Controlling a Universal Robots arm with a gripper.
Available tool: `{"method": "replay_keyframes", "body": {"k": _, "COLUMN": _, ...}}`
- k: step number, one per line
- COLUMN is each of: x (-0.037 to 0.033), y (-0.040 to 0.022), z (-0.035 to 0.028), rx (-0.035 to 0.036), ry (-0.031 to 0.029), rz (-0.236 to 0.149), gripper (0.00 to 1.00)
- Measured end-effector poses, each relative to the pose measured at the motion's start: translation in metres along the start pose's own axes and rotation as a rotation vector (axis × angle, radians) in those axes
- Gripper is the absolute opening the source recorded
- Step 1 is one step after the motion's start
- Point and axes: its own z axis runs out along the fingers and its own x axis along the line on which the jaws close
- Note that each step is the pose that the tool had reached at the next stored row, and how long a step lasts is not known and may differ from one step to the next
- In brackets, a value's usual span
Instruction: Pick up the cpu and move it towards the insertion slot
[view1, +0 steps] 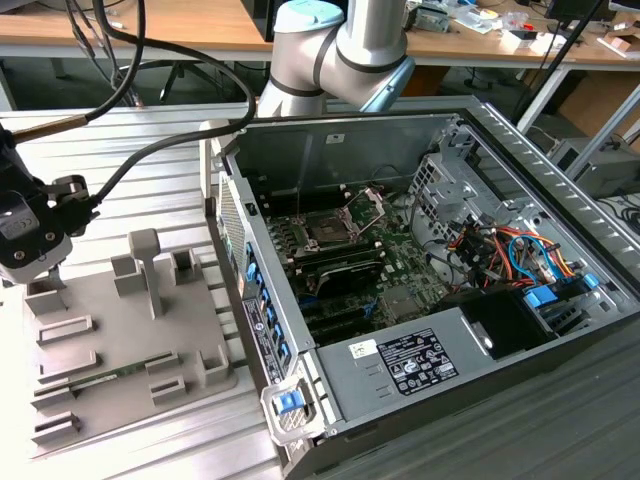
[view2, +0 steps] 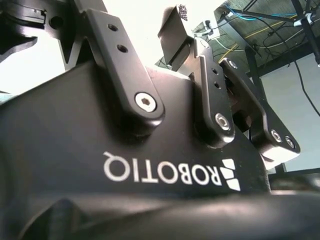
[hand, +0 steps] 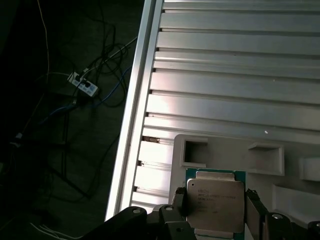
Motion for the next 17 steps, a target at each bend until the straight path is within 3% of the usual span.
{"method": "replay_keyframes", "body": {"k": 17, "x": -0.0001, "y": 0.0007, "z": -0.0030, "rx": -0.0124, "ry": -0.0016, "rz": 0.000, "gripper": 0.55}}
